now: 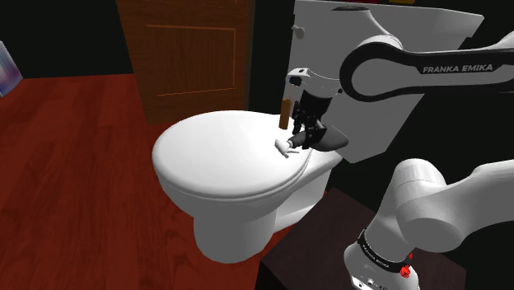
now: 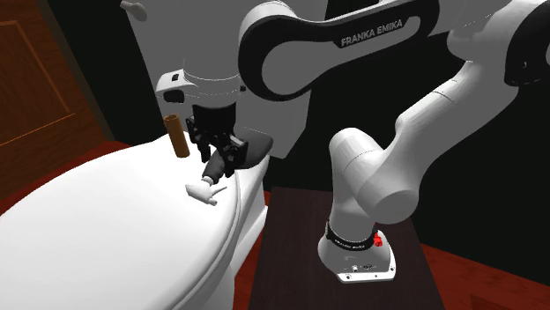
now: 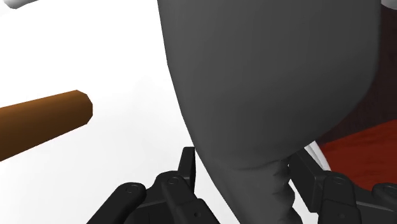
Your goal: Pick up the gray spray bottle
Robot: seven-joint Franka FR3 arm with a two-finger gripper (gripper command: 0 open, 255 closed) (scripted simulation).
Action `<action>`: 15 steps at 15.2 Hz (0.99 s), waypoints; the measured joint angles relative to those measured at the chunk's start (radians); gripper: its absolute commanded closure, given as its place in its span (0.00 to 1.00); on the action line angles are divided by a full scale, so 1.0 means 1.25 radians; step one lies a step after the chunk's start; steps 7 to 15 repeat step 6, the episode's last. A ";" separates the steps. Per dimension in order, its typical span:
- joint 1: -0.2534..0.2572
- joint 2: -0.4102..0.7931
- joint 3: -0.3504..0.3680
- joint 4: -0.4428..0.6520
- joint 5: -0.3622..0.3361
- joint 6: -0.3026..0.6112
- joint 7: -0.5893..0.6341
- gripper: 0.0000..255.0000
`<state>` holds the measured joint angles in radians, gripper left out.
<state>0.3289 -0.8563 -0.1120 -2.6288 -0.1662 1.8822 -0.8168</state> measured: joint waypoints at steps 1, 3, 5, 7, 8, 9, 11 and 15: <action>0.000 0.002 0.000 0.012 0.000 -0.010 -0.002 1.00; 0.001 0.001 0.001 0.035 0.003 -0.033 -0.004 1.00; 0.002 0.004 0.004 0.058 0.005 -0.054 -0.005 1.00; 0.002 0.004 0.004 0.065 0.006 -0.060 -0.006 1.00; 0.002 0.004 0.004 0.065 0.006 -0.060 -0.006 1.00; 0.002 0.004 0.004 0.065 0.006 -0.060 -0.006 1.00; 0.002 0.004 0.004 0.065 0.006 -0.060 -0.006 1.00; 0.002 0.004 0.004 0.065 0.006 -0.060 -0.006 1.00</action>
